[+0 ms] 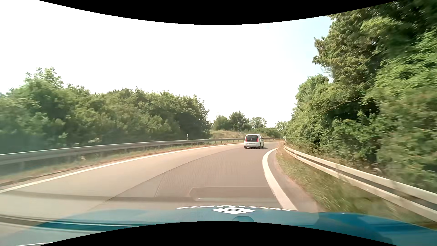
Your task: Follow the waypoints while adhering to traffic rules and regulations
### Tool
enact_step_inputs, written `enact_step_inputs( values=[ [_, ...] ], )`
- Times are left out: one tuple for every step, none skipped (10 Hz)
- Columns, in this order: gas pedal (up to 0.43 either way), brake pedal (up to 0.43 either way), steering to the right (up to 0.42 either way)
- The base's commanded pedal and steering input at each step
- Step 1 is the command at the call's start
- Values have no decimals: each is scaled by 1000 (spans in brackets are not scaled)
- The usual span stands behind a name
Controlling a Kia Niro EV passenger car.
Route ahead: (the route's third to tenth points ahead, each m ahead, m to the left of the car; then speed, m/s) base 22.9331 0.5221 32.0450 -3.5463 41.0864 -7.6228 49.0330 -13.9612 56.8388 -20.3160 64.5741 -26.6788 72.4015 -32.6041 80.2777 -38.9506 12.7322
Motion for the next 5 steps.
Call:
enact_step_inputs(
  values=[
    [130,0,49],
    [130,0,51],
    [130,0,55],
    [130,0,62],
    [130,0,66]
  ],
)
